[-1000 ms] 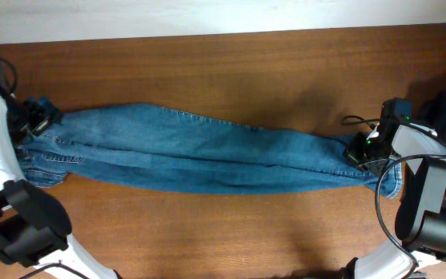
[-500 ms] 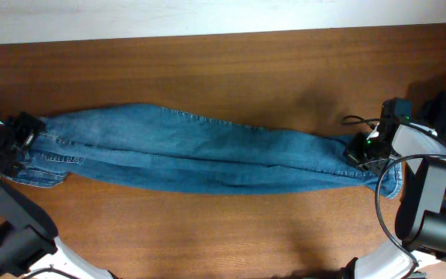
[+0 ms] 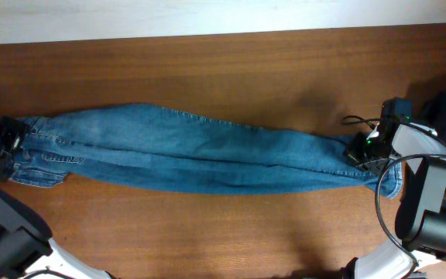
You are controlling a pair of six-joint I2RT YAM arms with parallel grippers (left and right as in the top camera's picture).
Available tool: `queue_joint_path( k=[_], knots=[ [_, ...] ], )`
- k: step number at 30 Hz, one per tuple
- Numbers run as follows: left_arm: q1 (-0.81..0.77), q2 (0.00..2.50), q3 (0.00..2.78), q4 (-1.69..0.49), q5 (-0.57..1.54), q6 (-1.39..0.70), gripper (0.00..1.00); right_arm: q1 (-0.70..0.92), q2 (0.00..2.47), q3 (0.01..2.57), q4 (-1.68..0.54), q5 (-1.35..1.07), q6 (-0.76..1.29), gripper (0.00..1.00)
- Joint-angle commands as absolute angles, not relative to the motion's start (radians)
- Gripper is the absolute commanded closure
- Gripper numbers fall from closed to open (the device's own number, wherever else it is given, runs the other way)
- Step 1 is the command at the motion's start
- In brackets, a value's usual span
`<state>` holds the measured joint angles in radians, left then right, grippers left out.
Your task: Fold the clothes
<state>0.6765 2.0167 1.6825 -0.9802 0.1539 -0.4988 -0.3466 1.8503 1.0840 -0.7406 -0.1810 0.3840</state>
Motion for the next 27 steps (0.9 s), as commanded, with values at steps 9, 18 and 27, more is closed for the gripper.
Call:
queue_joint_path(
  k=[9, 18, 27],
  knots=[
    [0.680, 2.088, 1.670, -0.914, 0.173, -0.512, 0.20, -0.376, 1.906, 1.051, -0.770, -0.033, 0.374, 0.96],
    [0.712, 2.117, 1.671, -0.870, 0.177, -0.484, 0.99, -0.376, 1.906, 1.051, -0.770, -0.032, 0.374, 0.96],
    [0.723, 2.115, 1.962, -0.964, 0.338, -0.313, 0.99, -0.376, 1.906, 1.051, -0.780, -0.032, 0.374, 0.96]
  ],
)
